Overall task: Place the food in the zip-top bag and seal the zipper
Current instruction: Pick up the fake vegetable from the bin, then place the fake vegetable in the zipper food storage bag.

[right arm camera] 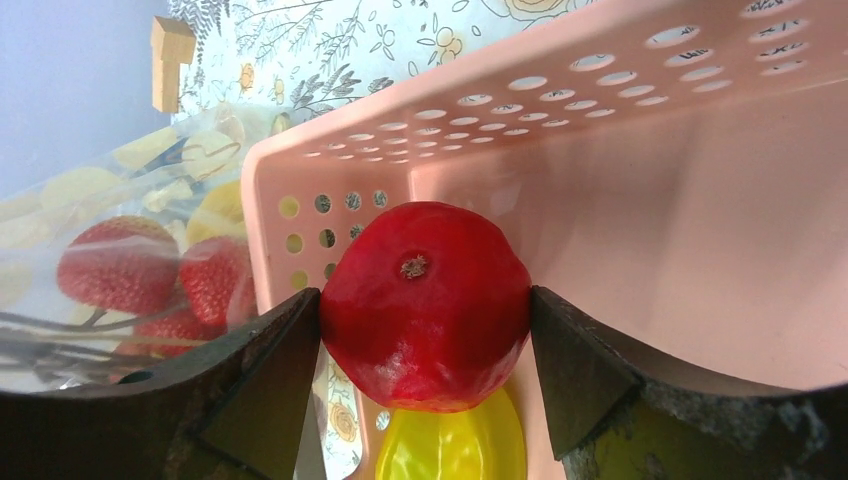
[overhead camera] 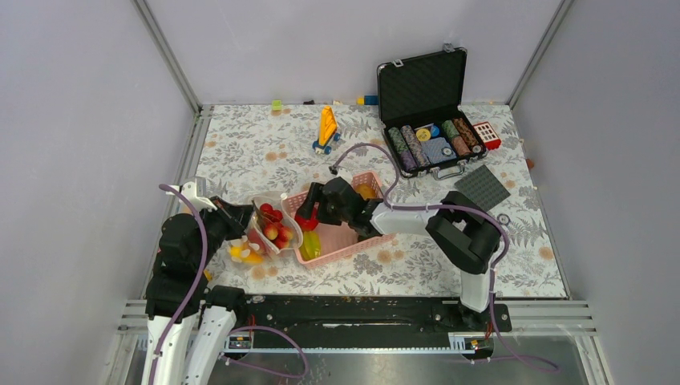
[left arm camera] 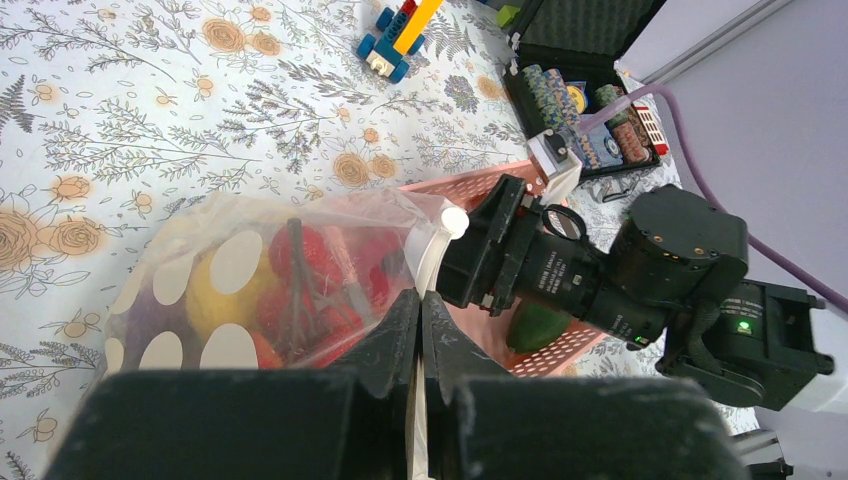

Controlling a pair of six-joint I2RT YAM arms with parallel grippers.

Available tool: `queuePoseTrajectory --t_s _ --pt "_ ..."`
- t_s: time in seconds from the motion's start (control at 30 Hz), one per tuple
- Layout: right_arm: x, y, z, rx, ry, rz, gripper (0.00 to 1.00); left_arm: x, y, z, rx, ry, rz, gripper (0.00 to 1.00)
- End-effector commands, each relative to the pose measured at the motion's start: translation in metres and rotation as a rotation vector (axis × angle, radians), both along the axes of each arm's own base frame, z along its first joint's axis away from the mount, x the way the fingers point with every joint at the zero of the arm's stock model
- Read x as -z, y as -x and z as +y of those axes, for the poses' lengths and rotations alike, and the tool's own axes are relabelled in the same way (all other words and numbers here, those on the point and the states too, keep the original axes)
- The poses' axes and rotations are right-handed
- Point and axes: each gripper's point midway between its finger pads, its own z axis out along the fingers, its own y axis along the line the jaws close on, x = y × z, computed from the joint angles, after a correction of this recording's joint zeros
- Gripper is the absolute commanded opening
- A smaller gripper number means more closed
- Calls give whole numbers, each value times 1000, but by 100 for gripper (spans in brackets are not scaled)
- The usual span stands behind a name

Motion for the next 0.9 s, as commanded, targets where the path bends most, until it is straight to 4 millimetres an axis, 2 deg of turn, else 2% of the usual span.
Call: queuePoseTrajectory --t_s 0.0,0.1,0.2,0.43,0.57,0.67,0.77,0.87 --pt "-49 -5 -1 22 -96 -83 33 -26 -4 4 -19 5 -96 0" --pt "-54 -6 -12 48 -88 -113 32 -26 -4 3 -11 6 -96 0" --pt "-69 -6 -22 59 -103 -170 31 -27 -3 3 -13 6 -99 0" --pt "-132 16 -25 -63 -159 -398 31 -28 -3 2 -4 10 -104 0" --pt "-165 37 -14 -128 -214 -507 30 -30 -1 2 -2 10 -114 0" --pt "-185 54 2 -207 -248 -577 30 -30 -1 1 0 10 -116 0" --pt "-194 72 25 -291 -296 -595 30 -30 -1 0 5 11 -114 0" --pt "-194 75 45 -319 -323 -589 29 -30 -1 -1 16 14 -114 0"
